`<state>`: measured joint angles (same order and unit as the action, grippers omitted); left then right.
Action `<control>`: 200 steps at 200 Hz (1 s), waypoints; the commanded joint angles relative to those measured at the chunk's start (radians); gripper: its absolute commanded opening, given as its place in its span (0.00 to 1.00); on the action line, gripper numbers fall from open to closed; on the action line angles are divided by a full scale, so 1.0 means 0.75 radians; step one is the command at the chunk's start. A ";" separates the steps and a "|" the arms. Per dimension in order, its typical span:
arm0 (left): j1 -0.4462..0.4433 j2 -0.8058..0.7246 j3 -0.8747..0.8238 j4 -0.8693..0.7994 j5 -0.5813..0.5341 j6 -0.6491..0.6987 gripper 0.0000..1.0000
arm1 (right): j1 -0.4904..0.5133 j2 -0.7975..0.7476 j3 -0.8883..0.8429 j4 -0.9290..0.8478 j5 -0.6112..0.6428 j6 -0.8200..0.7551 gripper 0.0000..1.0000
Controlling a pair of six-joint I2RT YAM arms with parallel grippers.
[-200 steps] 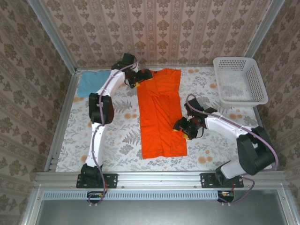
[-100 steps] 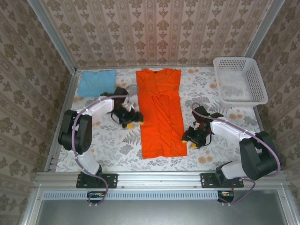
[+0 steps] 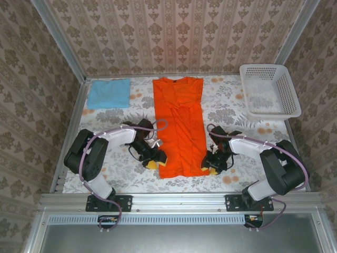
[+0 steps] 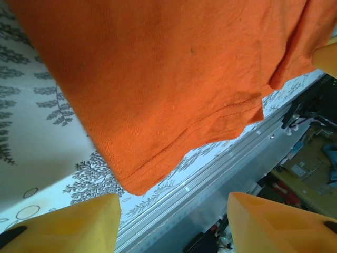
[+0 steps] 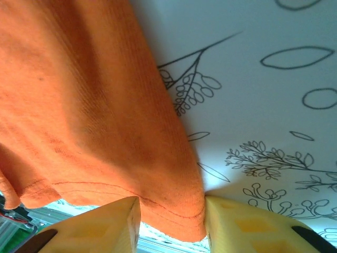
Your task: Fold and stack the t-shirts
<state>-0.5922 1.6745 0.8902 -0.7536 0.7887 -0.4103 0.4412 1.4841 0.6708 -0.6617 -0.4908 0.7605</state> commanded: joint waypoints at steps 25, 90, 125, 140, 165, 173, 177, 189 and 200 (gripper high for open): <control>-0.078 0.059 -0.019 0.015 -0.052 0.023 0.58 | 0.011 0.016 -0.056 0.090 -0.069 0.007 0.31; -0.210 0.084 -0.045 0.031 -0.230 0.033 0.52 | 0.011 -0.004 -0.110 0.152 -0.093 0.031 0.20; -0.255 0.094 -0.073 0.077 -0.274 0.010 0.36 | 0.010 -0.073 -0.163 0.213 -0.067 0.081 0.14; -0.255 0.102 -0.064 0.082 -0.308 -0.008 0.20 | 0.009 -0.082 -0.171 0.210 -0.057 0.086 0.11; -0.255 0.091 -0.045 0.085 -0.352 -0.039 0.08 | 0.007 -0.080 -0.171 0.183 -0.054 0.081 0.05; -0.252 0.086 -0.040 0.077 -0.375 -0.042 0.02 | 0.007 -0.083 -0.168 0.173 -0.050 0.078 0.03; -0.253 0.083 -0.040 0.070 -0.385 -0.044 0.00 | 0.005 -0.086 -0.165 0.173 -0.049 0.076 0.03; -0.246 0.069 -0.043 0.061 -0.408 -0.048 0.00 | 0.001 -0.097 -0.158 0.125 -0.045 0.072 0.00; -0.241 0.046 -0.049 0.053 -0.423 -0.050 0.00 | -0.001 -0.115 -0.152 0.101 -0.032 0.072 0.00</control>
<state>-0.7517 1.7061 0.8772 -0.7429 0.5419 -0.4339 0.4328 1.4078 0.5747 -0.5507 -0.5346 0.8139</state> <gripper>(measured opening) 0.041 0.067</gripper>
